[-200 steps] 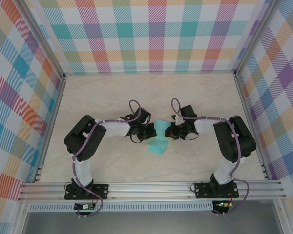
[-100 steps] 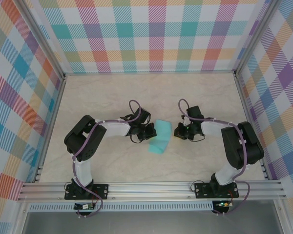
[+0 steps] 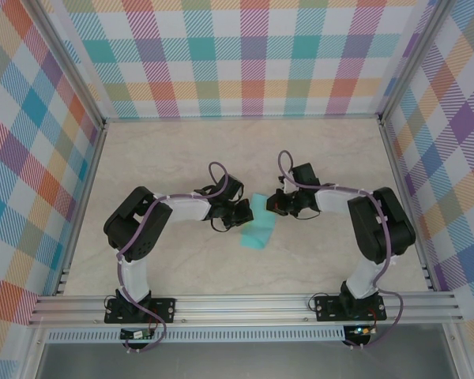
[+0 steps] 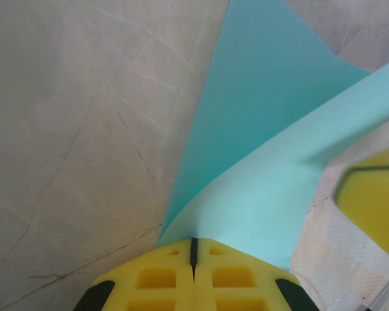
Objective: Fold a paper plane with a square sheet of paper (pick it up from the middle)
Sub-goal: Fold the square sheet of paper in half at the center of the table.
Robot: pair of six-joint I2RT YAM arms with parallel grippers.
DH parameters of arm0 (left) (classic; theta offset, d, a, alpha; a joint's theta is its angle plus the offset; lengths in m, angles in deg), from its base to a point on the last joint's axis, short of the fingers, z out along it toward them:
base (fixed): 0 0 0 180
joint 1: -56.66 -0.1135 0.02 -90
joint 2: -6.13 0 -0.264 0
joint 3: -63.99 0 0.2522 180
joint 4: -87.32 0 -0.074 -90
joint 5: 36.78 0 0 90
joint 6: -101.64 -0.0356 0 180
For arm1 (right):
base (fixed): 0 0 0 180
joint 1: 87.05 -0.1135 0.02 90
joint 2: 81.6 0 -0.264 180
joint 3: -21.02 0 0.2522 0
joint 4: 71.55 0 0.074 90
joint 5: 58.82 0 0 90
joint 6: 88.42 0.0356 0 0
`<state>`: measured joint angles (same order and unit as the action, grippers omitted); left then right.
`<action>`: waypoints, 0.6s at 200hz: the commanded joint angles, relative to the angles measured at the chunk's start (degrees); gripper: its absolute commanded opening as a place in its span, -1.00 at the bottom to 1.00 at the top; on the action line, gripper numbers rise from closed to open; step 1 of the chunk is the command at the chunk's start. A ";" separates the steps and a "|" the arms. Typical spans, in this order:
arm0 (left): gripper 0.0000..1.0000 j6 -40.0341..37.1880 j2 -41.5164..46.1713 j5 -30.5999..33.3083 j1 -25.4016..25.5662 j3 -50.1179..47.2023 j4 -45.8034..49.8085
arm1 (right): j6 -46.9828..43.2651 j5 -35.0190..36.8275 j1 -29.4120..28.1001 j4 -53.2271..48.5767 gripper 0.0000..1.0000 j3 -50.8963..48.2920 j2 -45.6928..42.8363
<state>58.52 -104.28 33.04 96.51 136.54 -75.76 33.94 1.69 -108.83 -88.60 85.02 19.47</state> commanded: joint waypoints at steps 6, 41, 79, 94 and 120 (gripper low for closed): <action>-1.00 -0.55 -10.92 8.68 0.65 -6.13 18.19 | -0.37 0.31 0.56 -0.02 -1.00 2.48 2.99; -1.00 -0.52 -11.10 8.84 0.63 -6.31 18.42 | 0.42 4.95 4.55 -1.74 -1.00 1.91 5.05; -1.00 -0.70 -11.32 8.40 0.66 -6.74 17.90 | 4.72 10.57 10.17 -3.31 -1.00 0.74 4.58; -1.00 -0.99 -11.36 8.30 0.65 -6.36 18.17 | 6.35 12.02 11.28 -3.78 -1.00 0.91 3.51; -1.00 -1.33 -11.27 8.42 0.64 -5.77 18.56 | 7.42 11.93 11.51 -4.21 -1.00 0.96 -0.50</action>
<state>58.47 -104.32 32.77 96.49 136.56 -75.82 39.07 4.96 -99.61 -90.31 86.24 22.60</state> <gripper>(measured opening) 0.040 0.045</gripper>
